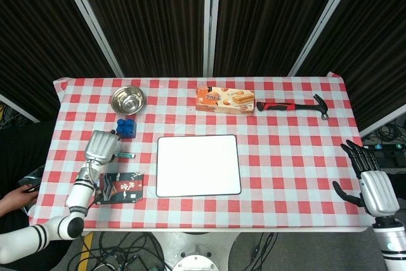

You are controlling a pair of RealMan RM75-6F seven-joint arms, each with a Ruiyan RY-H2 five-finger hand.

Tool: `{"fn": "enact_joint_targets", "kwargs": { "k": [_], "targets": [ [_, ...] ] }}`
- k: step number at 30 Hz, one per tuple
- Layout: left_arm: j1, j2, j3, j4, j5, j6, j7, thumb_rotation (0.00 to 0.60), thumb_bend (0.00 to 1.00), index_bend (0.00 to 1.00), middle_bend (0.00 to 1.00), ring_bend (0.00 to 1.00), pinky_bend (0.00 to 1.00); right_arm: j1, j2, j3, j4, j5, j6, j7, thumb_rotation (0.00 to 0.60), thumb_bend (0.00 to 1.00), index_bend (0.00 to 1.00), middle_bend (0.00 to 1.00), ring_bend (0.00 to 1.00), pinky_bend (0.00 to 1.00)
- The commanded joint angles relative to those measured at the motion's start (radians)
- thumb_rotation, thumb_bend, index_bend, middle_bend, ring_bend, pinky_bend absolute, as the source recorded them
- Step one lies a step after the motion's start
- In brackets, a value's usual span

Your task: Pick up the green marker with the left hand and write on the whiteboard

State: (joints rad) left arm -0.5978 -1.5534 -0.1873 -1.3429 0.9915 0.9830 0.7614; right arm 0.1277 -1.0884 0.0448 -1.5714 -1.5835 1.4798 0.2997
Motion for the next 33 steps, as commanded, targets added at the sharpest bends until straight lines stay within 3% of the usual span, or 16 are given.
{"fn": "enact_joint_targets", "kwargs": {
  "k": [1,6,14,33],
  "targets": [
    [-0.029,-0.037,0.020,0.033,-0.046,-0.006,0.062,0.600,0.24,0.42,0.43,0.68,0.96,0.002,0.000,0.000,0.001,0.002,-0.005,0.000,0.600,0.23,0.00,0.00,0.00,0.00],
    [-0.050,-0.085,0.039,0.066,-0.118,0.016,0.164,0.600,0.27,0.44,0.45,0.68,0.96,0.005,-0.005,0.001,0.005,0.011,-0.016,-0.003,0.600,0.24,0.00,0.00,0.00,0.00],
    [-0.069,-0.114,0.055,0.055,-0.196,0.030,0.220,0.600,0.28,0.44,0.45,0.68,0.96,-0.001,-0.012,-0.003,0.015,0.022,-0.020,0.012,0.600,0.23,0.00,0.00,0.00,0.00],
    [-0.109,-0.130,0.065,0.062,-0.249,0.025,0.204,0.600,0.31,0.47,0.48,0.68,0.96,-0.005,-0.025,-0.006,0.041,0.037,-0.035,0.035,0.600,0.23,0.00,0.00,0.00,0.00]
  ]
}}
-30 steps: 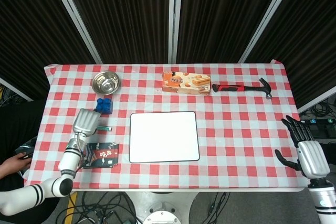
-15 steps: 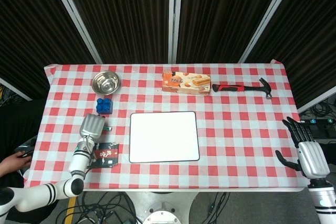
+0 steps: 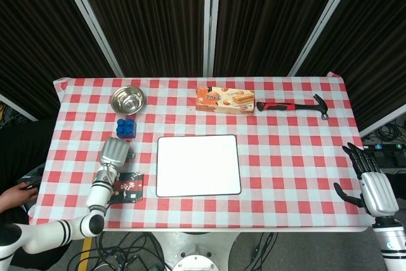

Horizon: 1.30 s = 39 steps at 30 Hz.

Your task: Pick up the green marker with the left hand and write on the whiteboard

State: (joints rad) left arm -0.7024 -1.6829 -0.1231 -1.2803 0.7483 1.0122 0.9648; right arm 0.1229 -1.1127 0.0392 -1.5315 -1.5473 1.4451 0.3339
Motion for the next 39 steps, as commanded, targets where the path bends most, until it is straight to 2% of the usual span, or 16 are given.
{"fn": "enact_joint_targets", "kwargs": {
  "k": [1,10,17,19,22,23,25,28,34,39],
  "targets": [
    [-0.008,-0.001,0.002,0.000,-0.008,-0.004,0.002,0.600,0.31,0.47,0.48,0.68,0.96,-0.002,-0.001,0.000,0.003,0.002,0.000,0.001,0.600,0.23,0.00,0.00,0.00,0.00],
    [-0.024,-0.002,0.015,0.000,-0.026,-0.003,0.014,0.600,0.40,0.52,0.52,0.68,0.96,-0.003,0.000,0.000,0.007,0.005,-0.003,0.004,0.600,0.24,0.00,0.00,0.00,0.00],
    [-0.027,0.021,0.018,-0.034,0.056,0.019,-0.052,0.600,0.43,0.59,0.60,0.69,0.96,-0.004,0.002,0.001,0.001,0.011,-0.006,-0.012,0.600,0.24,0.00,0.00,0.00,0.00],
    [-0.024,0.042,0.004,-0.066,0.103,0.017,-0.126,0.600,0.43,0.59,0.61,0.69,0.96,-0.008,0.004,0.002,-0.001,0.012,0.000,-0.017,0.600,0.23,0.00,0.00,0.00,0.00],
    [-0.005,0.081,-0.042,-0.145,0.202,-0.011,-0.358,0.600,0.43,0.59,0.61,0.69,0.95,-0.012,0.006,0.001,-0.007,0.011,0.005,-0.023,0.600,0.23,0.00,0.00,0.00,0.00],
    [0.000,0.090,-0.049,-0.165,0.264,-0.022,-0.455,0.600,0.43,0.59,0.61,0.69,0.95,-0.013,0.006,0.000,-0.009,0.010,0.005,-0.024,0.600,0.23,0.00,0.00,0.00,0.00],
    [-0.001,0.083,-0.061,-0.156,0.375,-0.016,-0.598,0.600,0.42,0.59,0.60,0.69,0.95,-0.011,0.007,0.000,-0.011,0.010,0.001,-0.024,0.600,0.24,0.00,0.00,0.00,0.00],
    [-0.017,0.054,-0.047,-0.114,0.493,-0.019,-0.725,0.600,0.42,0.59,0.60,0.69,0.94,-0.008,0.013,0.003,-0.017,0.011,-0.003,-0.028,0.600,0.23,0.00,0.00,0.00,0.00],
    [-0.057,0.001,-0.062,-0.096,0.498,-0.089,-0.834,0.600,0.42,0.58,0.60,0.69,0.94,0.004,0.014,0.000,-0.025,0.003,-0.021,-0.031,0.600,0.24,0.00,0.01,0.00,0.00],
    [-0.078,-0.053,-0.071,-0.063,0.474,-0.116,-0.849,0.600,0.42,0.58,0.60,0.68,0.94,0.014,0.006,0.000,-0.019,0.002,-0.039,-0.020,0.600,0.23,0.00,0.00,0.00,0.00]
  ]
}}
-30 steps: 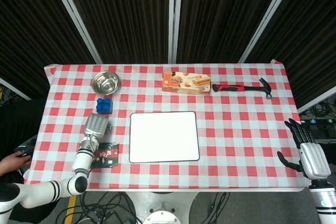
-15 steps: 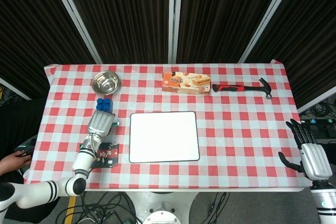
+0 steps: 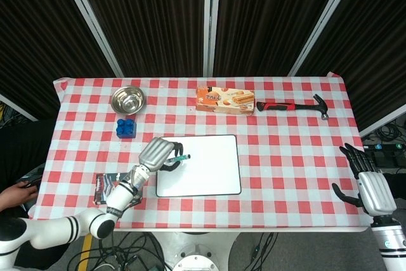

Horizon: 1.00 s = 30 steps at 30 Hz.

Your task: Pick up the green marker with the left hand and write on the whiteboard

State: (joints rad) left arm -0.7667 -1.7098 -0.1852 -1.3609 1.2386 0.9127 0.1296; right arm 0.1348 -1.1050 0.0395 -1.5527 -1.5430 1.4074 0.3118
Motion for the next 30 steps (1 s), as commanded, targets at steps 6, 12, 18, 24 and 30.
{"fn": "enact_joint_targets", "kwargs": {
  "k": [6,12,18,24,30],
  "targets": [
    [-0.020,-0.058,-0.013,0.063,-0.040,-0.032,-0.032,0.600,0.42,0.58,0.60,0.68,0.94,0.000,0.009,-0.002,-0.006,-0.006,0.007,-0.006,0.600,0.24,0.00,0.00,0.00,0.00],
    [-0.030,-0.054,-0.016,0.107,-0.046,-0.061,-0.053,0.600,0.42,0.58,0.60,0.68,0.94,-0.004,0.011,-0.004,-0.009,-0.003,0.008,-0.006,0.600,0.23,0.00,0.00,0.00,0.00],
    [-0.037,-0.065,-0.006,0.138,-0.039,-0.071,-0.057,0.600,0.42,0.58,0.60,0.68,0.94,-0.005,0.006,-0.006,-0.004,-0.003,0.008,-0.002,0.600,0.23,0.00,0.00,0.00,0.00],
    [-0.052,-0.105,-0.013,0.174,-0.032,-0.084,-0.092,0.600,0.42,0.58,0.61,0.68,0.94,-0.009,0.018,-0.008,-0.008,0.006,0.003,-0.002,0.600,0.23,0.00,0.00,0.00,0.00],
    [-0.103,-0.151,-0.035,0.222,-0.010,-0.113,-0.108,0.600,0.42,0.58,0.61,0.68,0.94,-0.020,0.029,-0.009,-0.014,0.011,0.015,-0.004,0.600,0.23,0.00,0.00,0.00,0.00]
  ]
}}
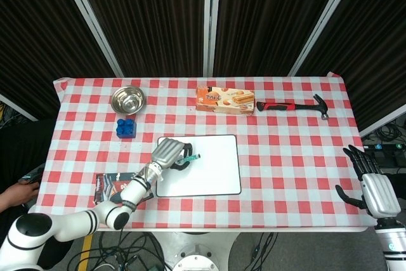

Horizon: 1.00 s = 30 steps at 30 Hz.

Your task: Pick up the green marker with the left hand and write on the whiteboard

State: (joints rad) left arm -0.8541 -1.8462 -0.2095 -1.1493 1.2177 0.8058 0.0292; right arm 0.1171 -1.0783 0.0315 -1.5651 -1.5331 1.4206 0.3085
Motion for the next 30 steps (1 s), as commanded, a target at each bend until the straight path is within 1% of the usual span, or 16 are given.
{"fn": "enact_joint_targets", "kwargs": {
  "k": [1,3,7,11,14,17,22,28,30],
  "targets": [
    [-0.021,-0.017,-0.013,0.010,0.015,-0.003,-0.008,0.600,0.42,0.58,0.61,0.68,0.94,-0.004,0.004,-0.001,-0.003,0.002,0.004,0.000,0.600,0.23,0.00,0.00,0.00,0.00],
    [-0.024,-0.011,-0.020,-0.010,0.024,0.009,-0.008,0.600,0.42,0.58,0.60,0.68,0.94,-0.008,0.008,-0.001,-0.005,0.001,0.010,0.003,0.600,0.23,0.00,0.00,0.00,0.00],
    [-0.010,0.046,-0.025,-0.105,0.021,0.030,0.002,0.600,0.42,0.58,0.60,0.68,0.94,-0.012,0.009,0.000,0.000,-0.005,0.020,0.016,0.600,0.24,0.00,0.00,0.00,0.00],
    [0.014,0.091,-0.007,-0.175,0.006,0.050,0.047,0.600,0.42,0.58,0.60,0.68,0.94,-0.007,0.003,0.000,0.012,-0.013,0.017,0.029,0.600,0.24,0.00,0.00,0.00,0.00],
    [0.031,0.108,0.013,-0.201,-0.016,0.055,0.079,0.600,0.42,0.58,0.60,0.68,0.94,-0.002,-0.002,0.000,0.018,-0.020,0.013,0.036,0.600,0.23,0.00,0.00,0.00,0.00],
    [0.045,0.111,0.030,-0.200,-0.034,0.058,0.098,0.600,0.42,0.58,0.60,0.68,0.94,0.000,-0.004,-0.001,0.022,-0.024,0.011,0.038,0.600,0.24,0.00,0.00,0.00,0.00],
    [0.059,0.101,0.047,-0.173,-0.045,0.058,0.094,0.600,0.42,0.58,0.60,0.68,0.93,0.001,-0.004,-0.001,0.020,-0.022,0.009,0.033,0.600,0.23,0.00,0.00,0.00,0.00],
    [0.058,0.075,0.050,-0.121,-0.031,0.055,0.074,0.600,0.42,0.58,0.60,0.68,0.93,0.000,-0.006,-0.001,0.015,-0.020,0.010,0.024,0.600,0.24,0.00,0.00,0.00,0.00],
    [0.050,0.070,0.042,-0.100,-0.028,0.044,0.057,0.600,0.42,0.58,0.60,0.68,0.93,-0.001,-0.006,-0.002,0.012,-0.018,0.008,0.020,0.600,0.24,0.00,0.00,0.00,0.00]
  ]
}}
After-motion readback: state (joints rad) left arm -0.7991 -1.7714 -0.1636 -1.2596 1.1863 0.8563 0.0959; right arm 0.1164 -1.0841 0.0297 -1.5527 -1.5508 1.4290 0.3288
